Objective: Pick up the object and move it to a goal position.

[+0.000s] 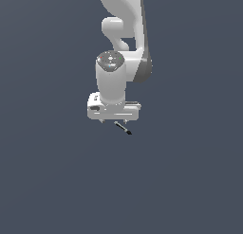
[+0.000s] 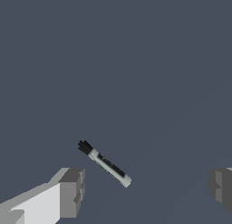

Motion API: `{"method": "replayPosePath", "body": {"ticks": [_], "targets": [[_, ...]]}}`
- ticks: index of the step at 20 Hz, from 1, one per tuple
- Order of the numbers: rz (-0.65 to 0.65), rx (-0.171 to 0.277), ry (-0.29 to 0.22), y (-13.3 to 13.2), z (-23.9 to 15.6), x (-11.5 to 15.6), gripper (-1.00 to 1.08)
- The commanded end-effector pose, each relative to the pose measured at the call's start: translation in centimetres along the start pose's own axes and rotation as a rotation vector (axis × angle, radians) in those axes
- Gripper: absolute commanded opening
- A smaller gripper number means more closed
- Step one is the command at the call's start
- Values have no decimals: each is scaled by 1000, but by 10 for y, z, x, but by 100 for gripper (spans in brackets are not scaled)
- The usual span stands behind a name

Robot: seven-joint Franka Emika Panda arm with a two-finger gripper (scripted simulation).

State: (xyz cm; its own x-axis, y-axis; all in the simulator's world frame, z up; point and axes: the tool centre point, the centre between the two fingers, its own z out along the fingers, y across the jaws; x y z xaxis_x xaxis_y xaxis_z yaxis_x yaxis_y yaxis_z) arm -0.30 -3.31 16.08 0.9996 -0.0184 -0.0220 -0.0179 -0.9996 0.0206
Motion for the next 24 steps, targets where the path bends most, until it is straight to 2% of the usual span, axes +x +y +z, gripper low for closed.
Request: {"method": "replayPosePath", "body": {"ticks": [1, 17, 24], "targets": [[0, 0, 0, 0, 0, 0, 100], [-54, 3, 16, -3, -4, 4, 100], [-131, 0, 16, -6, 7, 0, 100]]}}
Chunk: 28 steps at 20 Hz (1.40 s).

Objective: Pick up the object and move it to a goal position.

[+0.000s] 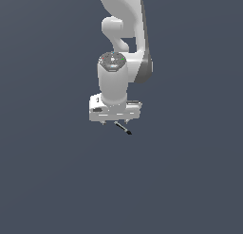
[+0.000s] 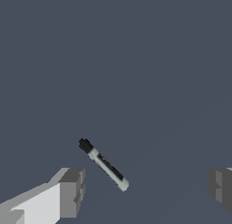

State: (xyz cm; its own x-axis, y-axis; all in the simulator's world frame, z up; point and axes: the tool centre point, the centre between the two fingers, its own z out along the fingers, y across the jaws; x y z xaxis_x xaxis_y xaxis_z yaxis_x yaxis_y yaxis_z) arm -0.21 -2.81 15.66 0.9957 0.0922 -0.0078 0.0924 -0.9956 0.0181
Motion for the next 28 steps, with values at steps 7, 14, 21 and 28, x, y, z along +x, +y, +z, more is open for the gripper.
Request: {"method": "replayPosePath", "body": {"ticks": [7, 14, 21, 28], "targets": [[-172, -2, 0, -8, 24, -11, 100], [-384, 0, 2, -19, 52, -25, 100], [-585, 6, 7, -31, 77, -41, 100], [-714, 12, 12, -40, 91, -51, 100]]}}
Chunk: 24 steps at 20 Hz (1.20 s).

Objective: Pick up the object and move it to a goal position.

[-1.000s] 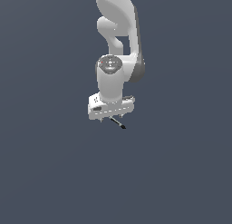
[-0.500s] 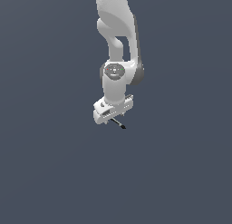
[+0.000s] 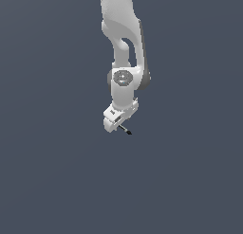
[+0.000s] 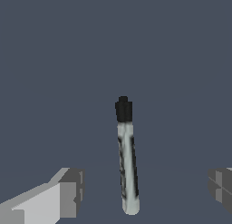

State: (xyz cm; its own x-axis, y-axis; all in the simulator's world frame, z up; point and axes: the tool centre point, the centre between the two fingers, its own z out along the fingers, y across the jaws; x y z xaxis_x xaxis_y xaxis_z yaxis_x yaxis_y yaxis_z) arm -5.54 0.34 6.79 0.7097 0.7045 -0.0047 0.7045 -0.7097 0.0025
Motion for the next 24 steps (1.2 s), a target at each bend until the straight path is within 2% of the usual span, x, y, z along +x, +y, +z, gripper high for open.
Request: {"method": "replayPosePath", "body": {"ticks": [1, 12, 24], "targets": [[-37, 1, 2, -4, 4, -1, 100], [-71, 2, 4, -8, 11, -2, 100], [-77, 2, 5, -9, 56, -2, 100]]}}
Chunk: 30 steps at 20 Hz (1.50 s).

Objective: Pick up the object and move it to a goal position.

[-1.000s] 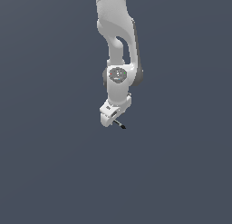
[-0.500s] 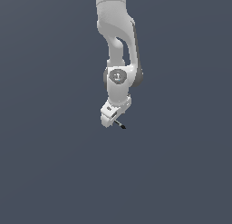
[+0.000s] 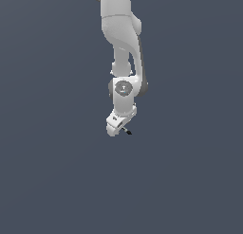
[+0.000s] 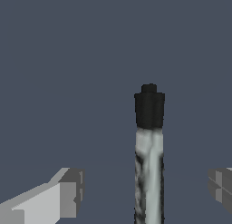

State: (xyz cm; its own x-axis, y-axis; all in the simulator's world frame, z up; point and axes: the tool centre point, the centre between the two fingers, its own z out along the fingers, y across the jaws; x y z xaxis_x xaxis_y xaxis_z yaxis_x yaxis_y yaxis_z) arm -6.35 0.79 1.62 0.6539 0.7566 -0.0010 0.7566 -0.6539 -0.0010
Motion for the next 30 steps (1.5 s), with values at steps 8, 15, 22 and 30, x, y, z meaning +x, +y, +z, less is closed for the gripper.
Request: {"method": "replayPosePath", "body": {"ticks": [8, 15, 22, 30], "targets": [[0, -1, 1, 1, 7, 0, -100], [0, -1, 1, 1, 6, 0, -100], [0, -1, 1, 14, -3, -17, -100], [0, -1, 1, 51, -28, -64, -100]]}}
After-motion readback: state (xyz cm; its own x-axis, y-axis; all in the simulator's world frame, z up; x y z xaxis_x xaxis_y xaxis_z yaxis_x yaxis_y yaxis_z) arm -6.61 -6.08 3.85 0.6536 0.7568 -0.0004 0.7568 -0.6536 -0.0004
